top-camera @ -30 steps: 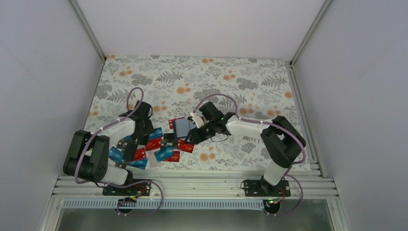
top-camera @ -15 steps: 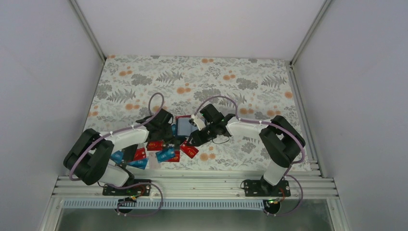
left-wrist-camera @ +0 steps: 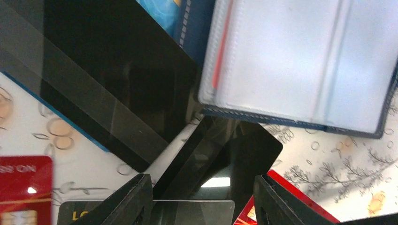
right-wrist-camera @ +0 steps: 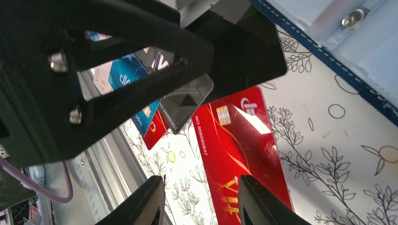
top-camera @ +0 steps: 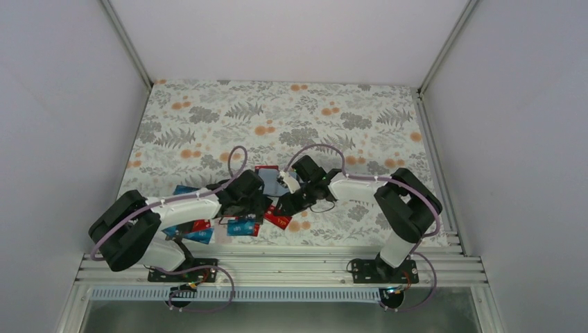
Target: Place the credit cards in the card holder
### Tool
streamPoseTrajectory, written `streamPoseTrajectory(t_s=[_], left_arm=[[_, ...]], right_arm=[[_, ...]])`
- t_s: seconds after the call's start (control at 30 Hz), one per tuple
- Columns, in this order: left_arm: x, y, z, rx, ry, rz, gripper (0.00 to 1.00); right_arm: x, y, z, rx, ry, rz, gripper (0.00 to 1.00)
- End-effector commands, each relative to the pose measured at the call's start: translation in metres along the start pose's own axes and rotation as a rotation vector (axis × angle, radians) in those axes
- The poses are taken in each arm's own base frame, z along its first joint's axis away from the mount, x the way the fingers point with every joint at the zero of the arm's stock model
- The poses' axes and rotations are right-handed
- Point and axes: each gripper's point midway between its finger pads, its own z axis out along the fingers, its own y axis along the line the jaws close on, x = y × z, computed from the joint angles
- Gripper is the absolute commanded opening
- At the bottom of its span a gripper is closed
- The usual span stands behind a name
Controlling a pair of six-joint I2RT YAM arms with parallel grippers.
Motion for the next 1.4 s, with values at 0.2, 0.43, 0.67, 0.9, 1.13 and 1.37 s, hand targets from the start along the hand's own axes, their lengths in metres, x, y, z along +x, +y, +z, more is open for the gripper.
streamPoseTrajectory(t_s=[0.2, 0.43, 0.67, 0.9, 1.13, 1.37], left_arm=[[0.089, 0.053, 0.01, -0.181, 0.276, -0.006, 0.56], [0.097, 0.049, 0.006, -0.158, 0.281, 0.012, 0.56], [0.094, 0.041, 0.001, -0.123, 0.263, 0.034, 0.56], [0.079, 0.025, 0.0, -0.117, 0.217, 0.09, 0.57], [0.058, -0.003, -0.007, -0.066, 0.15, 0.16, 0.57], [0.044, -0.036, -0.009, 0.009, 0.115, 0.269, 0.57]], right_arm=[[-0.021, -0.028, 0.008, 0.126, -0.058, 0.017, 0.41], [-0.011, -0.053, 0.002, 0.268, -0.051, 0.028, 0.42], [0.03, -0.057, 0.003, 0.234, 0.023, 0.082, 0.43], [0.062, -0.042, -0.003, 0.14, 0.066, 0.109, 0.45], [0.082, -0.032, -0.003, 0.064, 0.115, 0.128, 0.46], [0.09, -0.02, -0.008, 0.001, 0.13, 0.126, 0.47]])
